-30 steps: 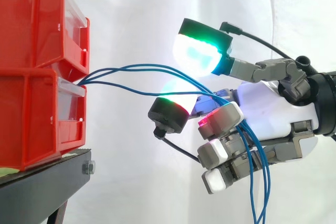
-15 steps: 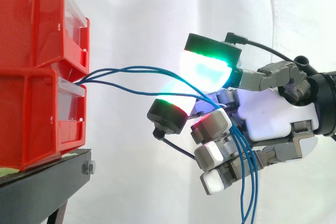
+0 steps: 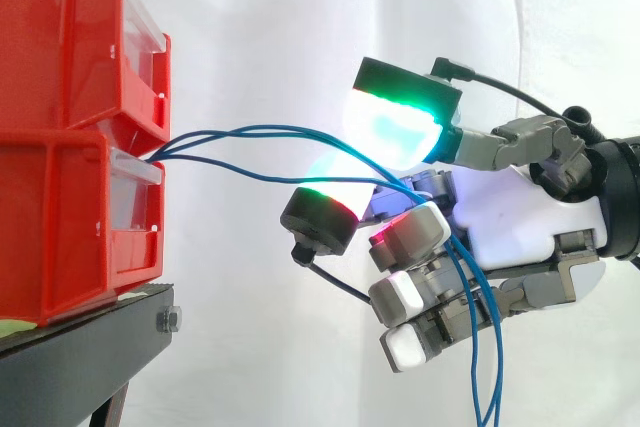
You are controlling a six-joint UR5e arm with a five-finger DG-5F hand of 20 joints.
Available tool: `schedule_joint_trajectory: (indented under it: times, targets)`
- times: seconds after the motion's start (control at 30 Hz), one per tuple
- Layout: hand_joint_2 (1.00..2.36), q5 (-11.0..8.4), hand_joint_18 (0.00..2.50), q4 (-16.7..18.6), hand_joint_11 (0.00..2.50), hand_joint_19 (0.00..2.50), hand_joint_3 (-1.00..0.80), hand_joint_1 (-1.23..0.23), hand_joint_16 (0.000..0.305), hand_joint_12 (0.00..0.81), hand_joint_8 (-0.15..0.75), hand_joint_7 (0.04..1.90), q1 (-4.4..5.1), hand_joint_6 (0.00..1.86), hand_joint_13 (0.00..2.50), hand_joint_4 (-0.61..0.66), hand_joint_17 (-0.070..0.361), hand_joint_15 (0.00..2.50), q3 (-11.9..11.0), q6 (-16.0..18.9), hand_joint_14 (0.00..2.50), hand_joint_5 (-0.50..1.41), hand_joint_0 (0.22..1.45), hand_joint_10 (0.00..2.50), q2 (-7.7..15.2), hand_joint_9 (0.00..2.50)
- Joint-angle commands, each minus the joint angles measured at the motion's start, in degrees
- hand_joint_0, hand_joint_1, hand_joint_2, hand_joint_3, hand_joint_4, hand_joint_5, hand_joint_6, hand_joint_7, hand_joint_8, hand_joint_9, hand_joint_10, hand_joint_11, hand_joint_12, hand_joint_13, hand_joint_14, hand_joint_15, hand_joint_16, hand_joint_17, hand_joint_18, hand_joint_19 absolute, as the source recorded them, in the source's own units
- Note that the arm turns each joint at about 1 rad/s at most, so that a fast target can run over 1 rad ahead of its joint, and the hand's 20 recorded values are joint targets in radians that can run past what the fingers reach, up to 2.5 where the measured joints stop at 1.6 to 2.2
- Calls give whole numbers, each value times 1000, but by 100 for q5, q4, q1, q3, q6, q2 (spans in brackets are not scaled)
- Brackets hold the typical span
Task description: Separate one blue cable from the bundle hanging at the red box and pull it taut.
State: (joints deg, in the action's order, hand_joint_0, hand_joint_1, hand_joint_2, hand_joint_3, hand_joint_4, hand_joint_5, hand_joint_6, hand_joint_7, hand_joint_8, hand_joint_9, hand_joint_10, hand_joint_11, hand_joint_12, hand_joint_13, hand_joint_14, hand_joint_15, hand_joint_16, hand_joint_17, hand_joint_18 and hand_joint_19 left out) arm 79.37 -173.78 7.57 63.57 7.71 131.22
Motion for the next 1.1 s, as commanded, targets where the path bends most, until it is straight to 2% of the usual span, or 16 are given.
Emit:
schedule_joint_trajectory:
  times: [0.0,0.17,0.27,0.4,0.6,0.73,0.83,0.93,1.0,1.07]
  targets:
    - [1000,0,737,-7,1201,615,-500,-587,53,368,326,950,8,916,990,-19,119,725,-3,2,25,-173,545,15,0,1209]
    - [1000,0,732,2,1205,627,-500,-495,54,371,332,959,8,896,996,-8,121,730,6,2,25,-161,539,17,0,1251]
    - [1000,0,730,2,1210,618,-500,-499,54,369,332,969,8,894,997,6,122,725,6,2,24,-162,540,16,0,1257]
    - [1000,-9,723,11,1208,611,-500,-648,55,372,327,943,-1,896,986,47,123,728,-3,2,26,-177,551,16,0,1224]
    - [1000,-44,716,11,1199,604,-500,-772,54,368,323,921,16,901,963,70,122,731,6,2,23,-189,566,18,0,1179]
    - [1000,-35,710,11,1186,605,-500,-792,54,369,317,890,16,902,956,76,121,723,6,2,24,-201,583,15,0,1146]
    - [1000,-35,703,11,1181,609,-500,-724,53,364,314,866,16,894,950,81,120,728,-3,2,25,-204,616,17,0,1140]
    - [1007,-35,700,11,1186,610,-414,-713,53,361,311,898,16,901,949,53,120,736,-3,-6,23,-204,637,16,0,1139]
    - [1015,-44,705,11,1184,600,-304,-739,54,366,309,959,16,917,947,-9,121,715,6,2,23,-209,658,16,0,1113]
    - [1017,-44,709,11,1164,574,-273,-796,54,361,307,997,16,939,936,-33,120,712,6,2,24,-220,697,16,0,1084]
